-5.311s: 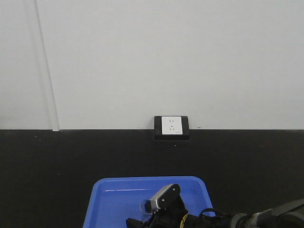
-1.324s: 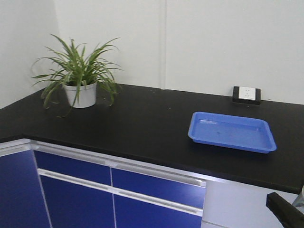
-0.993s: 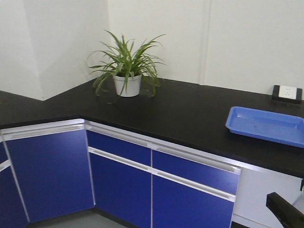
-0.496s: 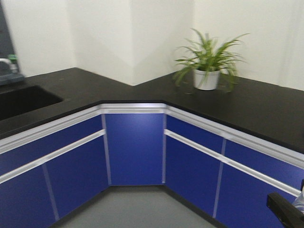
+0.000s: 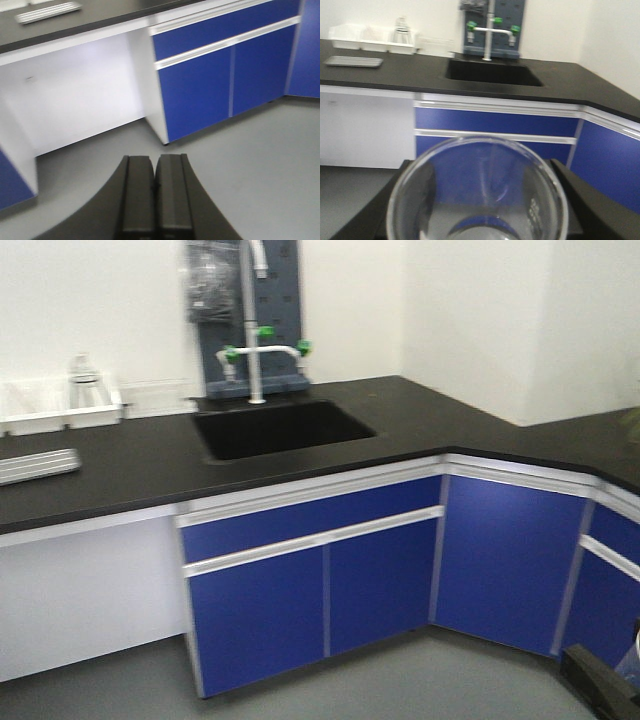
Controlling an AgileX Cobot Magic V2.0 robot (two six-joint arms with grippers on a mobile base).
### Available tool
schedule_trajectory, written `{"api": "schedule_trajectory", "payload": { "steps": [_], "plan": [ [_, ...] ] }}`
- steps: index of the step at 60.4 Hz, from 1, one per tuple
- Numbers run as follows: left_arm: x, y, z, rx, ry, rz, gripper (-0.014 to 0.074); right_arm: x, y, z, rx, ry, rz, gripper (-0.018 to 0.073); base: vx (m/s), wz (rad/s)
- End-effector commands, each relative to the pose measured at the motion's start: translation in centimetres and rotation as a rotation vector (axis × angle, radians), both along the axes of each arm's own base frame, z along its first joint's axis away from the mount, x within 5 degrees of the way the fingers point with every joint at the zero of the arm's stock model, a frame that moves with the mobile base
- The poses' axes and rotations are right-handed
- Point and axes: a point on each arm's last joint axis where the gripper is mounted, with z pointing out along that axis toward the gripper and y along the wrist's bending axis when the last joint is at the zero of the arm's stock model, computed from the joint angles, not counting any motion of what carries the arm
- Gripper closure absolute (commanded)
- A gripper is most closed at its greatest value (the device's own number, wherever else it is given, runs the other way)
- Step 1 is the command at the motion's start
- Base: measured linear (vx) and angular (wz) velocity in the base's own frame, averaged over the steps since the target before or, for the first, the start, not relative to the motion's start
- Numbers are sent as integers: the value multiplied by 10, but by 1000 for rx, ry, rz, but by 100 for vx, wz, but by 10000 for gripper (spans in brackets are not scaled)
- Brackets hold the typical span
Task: Move beaker to silver tray on left bench
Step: 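Drive the base to the bench with the silver tray, holding the beaker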
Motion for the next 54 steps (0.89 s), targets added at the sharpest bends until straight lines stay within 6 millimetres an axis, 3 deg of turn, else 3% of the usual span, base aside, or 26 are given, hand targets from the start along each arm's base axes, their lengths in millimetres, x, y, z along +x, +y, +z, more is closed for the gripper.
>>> {"api": "schedule_trajectory", "payload": {
  "steps": [1, 54],
  "plan": [
    [2, -1, 0, -5, -63, -10, 595, -1, 2, 13, 17, -46, 28, 571, -1, 69],
    [2, -1, 0, -5, -63, -10, 595, -1, 2, 13, 17, -46, 28, 571, 17, 51]
  ]
}}
